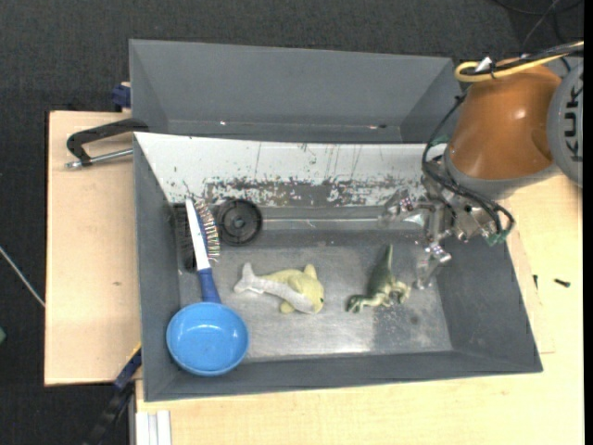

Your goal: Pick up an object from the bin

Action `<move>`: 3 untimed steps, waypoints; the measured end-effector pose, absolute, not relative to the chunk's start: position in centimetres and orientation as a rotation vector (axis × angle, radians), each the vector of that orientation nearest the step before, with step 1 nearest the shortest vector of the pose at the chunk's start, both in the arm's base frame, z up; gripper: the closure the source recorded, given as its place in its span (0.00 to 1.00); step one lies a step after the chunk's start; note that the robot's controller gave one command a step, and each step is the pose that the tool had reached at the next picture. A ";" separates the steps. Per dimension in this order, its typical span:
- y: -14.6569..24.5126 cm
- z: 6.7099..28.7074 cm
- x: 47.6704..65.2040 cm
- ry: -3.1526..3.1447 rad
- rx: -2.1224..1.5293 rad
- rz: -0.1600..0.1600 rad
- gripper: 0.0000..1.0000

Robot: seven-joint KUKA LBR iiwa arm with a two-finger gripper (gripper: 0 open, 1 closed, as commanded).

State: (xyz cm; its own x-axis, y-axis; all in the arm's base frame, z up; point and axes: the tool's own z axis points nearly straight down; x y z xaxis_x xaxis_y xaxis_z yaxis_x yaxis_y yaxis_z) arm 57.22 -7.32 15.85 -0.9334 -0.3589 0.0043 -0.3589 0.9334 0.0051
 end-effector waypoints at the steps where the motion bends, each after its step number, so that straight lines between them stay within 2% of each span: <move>1: -5.4 11.9 58.0 -2.854 1.310 -0.004 0.00; 2: -5.3 12.4 58.4 -2.488 1.930 0.004 0.00; 3: -4.9 7.1 57.5 -2.019 2.406 -0.002 0.00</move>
Offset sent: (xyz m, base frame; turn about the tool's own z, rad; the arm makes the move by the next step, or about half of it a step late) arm 0.0072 0.0170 -0.0392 -0.4941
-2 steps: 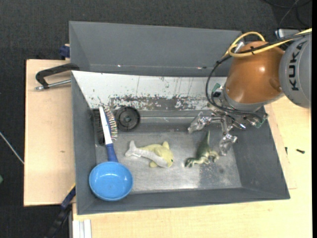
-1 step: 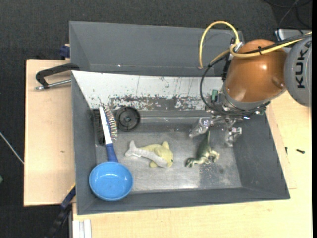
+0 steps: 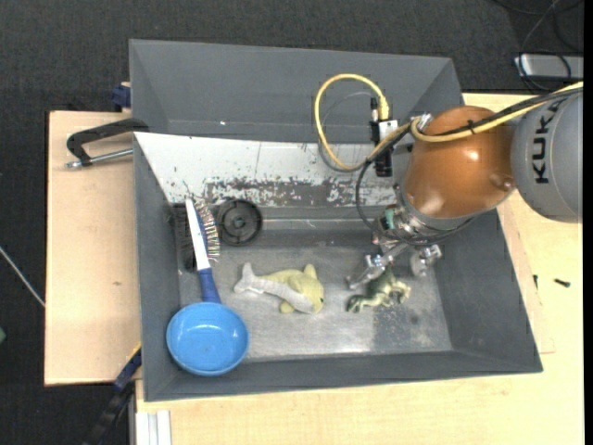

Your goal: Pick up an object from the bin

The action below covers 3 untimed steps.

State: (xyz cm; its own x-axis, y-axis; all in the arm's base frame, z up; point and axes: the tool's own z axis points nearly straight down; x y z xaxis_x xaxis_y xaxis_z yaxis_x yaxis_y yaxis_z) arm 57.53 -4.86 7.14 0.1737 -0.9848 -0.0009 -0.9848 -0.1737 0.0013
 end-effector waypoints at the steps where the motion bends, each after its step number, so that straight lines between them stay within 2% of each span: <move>1: -4.7 7.3 57.6 -2.026 2.404 -0.001 0.00; 2: -4.6 7.3 57.7 -2.027 2.405 -0.003 1.00; 3: -4.5 17.4 58.0 -2.036 2.406 0.014 1.00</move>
Offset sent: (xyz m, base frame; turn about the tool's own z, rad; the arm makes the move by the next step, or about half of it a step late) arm 0.0000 0.0000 0.0000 0.0000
